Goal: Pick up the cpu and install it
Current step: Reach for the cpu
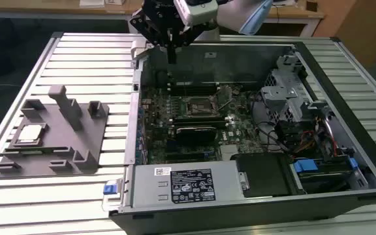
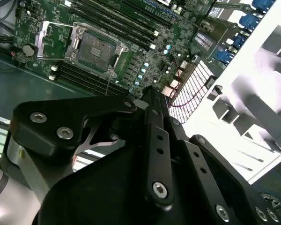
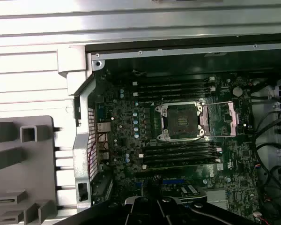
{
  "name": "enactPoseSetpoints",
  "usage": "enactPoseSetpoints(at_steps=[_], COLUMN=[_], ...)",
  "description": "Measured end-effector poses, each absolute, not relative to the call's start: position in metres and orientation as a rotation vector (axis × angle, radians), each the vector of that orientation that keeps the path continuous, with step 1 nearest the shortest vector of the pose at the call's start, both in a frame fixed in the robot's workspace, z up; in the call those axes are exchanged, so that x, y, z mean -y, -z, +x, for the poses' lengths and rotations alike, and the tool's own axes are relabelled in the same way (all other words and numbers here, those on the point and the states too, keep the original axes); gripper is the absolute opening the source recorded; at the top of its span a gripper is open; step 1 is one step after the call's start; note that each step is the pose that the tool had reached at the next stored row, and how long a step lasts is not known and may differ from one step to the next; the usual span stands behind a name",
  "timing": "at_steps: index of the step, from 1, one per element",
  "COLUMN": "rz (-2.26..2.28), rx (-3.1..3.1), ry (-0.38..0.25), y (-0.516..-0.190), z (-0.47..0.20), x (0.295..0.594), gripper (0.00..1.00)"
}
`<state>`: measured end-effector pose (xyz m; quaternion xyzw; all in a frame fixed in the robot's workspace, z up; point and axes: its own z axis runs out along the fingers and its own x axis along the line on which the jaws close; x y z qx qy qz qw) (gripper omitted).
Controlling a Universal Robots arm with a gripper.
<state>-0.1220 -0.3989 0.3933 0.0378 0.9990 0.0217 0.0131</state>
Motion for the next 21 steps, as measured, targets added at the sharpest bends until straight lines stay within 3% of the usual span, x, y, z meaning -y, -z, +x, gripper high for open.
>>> enactPoseSetpoints(at_steps=[21], rz=[0.118], rx=[-3.112], ry=[-0.068], y=[-0.393], z=[-0.134], x=[0.399], gripper=[0.11])
